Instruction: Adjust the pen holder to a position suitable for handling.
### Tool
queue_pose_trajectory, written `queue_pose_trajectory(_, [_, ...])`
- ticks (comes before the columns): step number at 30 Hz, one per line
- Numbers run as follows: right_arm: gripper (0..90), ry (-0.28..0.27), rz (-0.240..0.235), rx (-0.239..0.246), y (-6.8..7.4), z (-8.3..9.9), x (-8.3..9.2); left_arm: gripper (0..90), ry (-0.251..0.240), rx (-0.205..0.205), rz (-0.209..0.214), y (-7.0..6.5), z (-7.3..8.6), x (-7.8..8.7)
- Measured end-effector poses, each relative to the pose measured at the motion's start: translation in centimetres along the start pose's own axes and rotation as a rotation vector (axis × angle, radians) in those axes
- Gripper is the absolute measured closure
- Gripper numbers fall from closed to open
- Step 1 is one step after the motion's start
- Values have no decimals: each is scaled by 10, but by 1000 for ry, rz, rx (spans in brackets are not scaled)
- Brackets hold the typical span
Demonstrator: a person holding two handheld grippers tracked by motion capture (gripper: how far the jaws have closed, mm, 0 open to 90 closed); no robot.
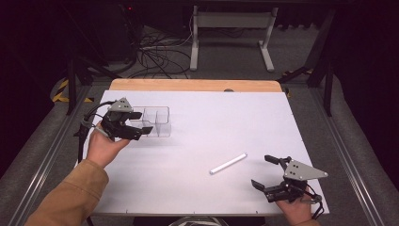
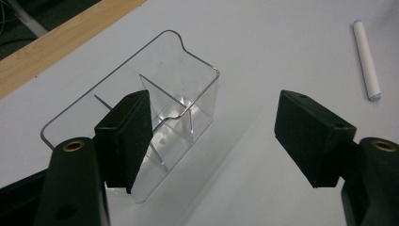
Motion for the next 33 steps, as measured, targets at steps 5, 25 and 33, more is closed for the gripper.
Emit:
queue_pose_trajectory(5, [56,-1,-2,0,0,0,0,294,2,-13,-10,4,0,-1])
queue_pose_trajectory(25, [56,6,-14,2,1,1,-1,378,219,-67,4,24,-1,-20])
queue_pose_trajectory(33, [56,8,-20,1,1,1,-1,404,286,-52,-12,34,0,-28])
Point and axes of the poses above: each handheld gripper's, and its own axes: x roughly backward along the jaws, z roughly out of its underside, y roughly to its left, the point moved 5 cm from there along -x, roughly forward along the jaws, and after that the axes turned 1 degree about -z, right-handed, at the moved point
